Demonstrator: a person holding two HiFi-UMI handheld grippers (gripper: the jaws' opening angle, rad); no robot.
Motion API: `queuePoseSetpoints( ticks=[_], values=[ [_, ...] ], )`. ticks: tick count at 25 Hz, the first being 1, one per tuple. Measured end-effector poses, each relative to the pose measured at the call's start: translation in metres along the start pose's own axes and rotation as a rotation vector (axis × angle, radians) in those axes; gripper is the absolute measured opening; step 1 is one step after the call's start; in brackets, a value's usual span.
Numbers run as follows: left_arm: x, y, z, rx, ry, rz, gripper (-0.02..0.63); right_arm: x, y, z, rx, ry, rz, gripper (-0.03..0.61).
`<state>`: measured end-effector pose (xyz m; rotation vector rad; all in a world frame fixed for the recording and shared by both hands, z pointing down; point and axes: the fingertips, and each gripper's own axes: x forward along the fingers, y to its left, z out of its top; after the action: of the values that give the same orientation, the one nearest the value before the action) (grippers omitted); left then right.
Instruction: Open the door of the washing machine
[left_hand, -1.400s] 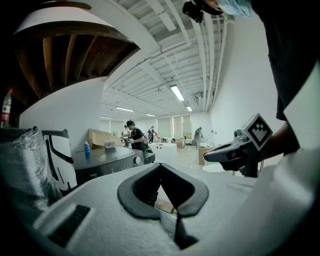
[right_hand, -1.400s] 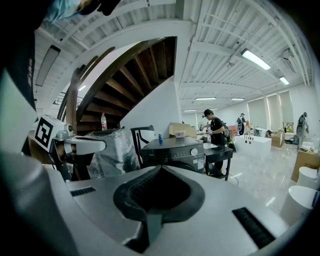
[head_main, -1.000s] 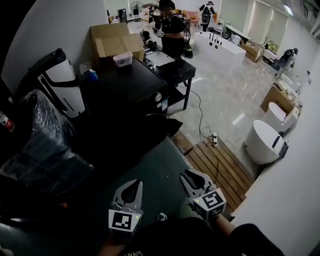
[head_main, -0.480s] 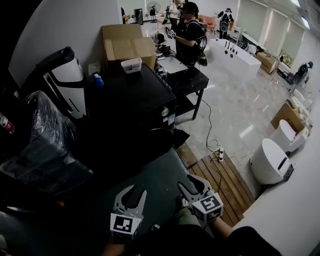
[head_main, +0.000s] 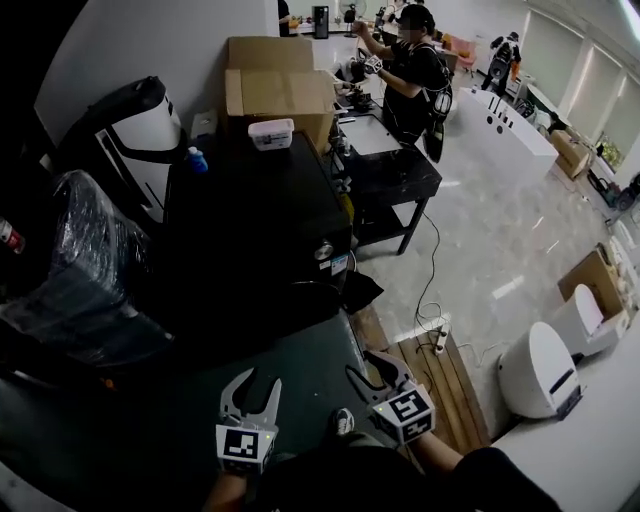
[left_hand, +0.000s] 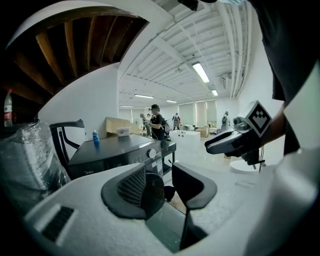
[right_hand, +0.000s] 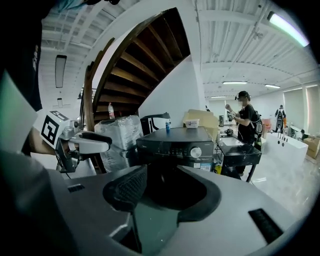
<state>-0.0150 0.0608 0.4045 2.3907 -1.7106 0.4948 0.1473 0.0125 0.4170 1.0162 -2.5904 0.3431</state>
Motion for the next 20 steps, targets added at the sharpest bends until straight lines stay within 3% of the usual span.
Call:
queuePoseSetpoints(
  ticks=[6,10,14,20],
  values=[
    [0.032,-0.011,0.000,0.002,0.059,0.100,0.160,0.018,-0.049,-0.004,-0.048,0.040,0.075,0.190],
    [0.061,-0.004,0.011,0.056,0.048,0.120,0.160,0.034,-0.078,-0.006,-0.051,0.047,0.081,0.187],
    [0.092,0.013,0.006,0.072,0.074,0.118,0.160,0.056,-0.094,-0.014,-0.070,0.066,0.078,0.187],
    [0.152,0.048,-0.029,0.177,0.171,0.056,0.160,0.098,-0.112,-0.028,-0.093,0.113,0.056,0.187]
  ],
)
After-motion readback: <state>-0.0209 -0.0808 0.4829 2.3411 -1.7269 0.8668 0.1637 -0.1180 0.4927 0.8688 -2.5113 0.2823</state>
